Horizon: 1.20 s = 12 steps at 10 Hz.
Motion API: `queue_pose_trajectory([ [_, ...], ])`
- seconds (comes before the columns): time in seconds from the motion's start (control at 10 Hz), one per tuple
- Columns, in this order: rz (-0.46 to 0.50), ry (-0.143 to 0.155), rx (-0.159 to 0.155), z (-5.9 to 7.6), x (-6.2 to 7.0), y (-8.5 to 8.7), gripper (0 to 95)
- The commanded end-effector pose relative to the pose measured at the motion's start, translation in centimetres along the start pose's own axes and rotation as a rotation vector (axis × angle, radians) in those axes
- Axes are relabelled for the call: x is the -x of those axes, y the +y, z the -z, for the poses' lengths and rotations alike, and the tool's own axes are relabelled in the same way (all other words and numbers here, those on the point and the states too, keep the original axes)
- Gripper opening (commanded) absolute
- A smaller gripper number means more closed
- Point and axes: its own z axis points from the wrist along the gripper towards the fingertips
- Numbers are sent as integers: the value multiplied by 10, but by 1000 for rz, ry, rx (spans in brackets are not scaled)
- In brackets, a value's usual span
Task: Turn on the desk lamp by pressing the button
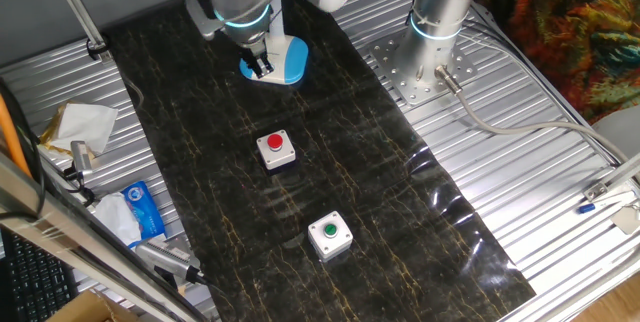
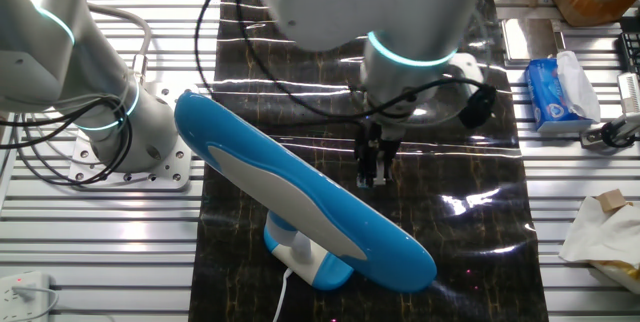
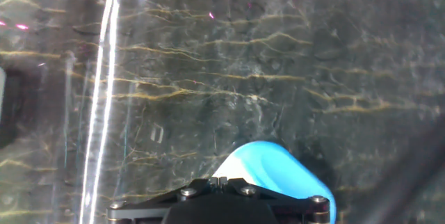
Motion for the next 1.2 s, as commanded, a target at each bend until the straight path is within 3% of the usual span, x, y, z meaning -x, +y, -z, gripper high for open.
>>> queue_pose_trajectory([
  [0.1, -29, -4, -18, -1, -1, -1, 0],
  [0.6, -54, -3, -22, -7, 2, -3, 0],
  [0.8, -68, 11, -13, -12, 4, -4, 0],
  [1.2, -81, 69, -10, -22, 7, -5, 0],
])
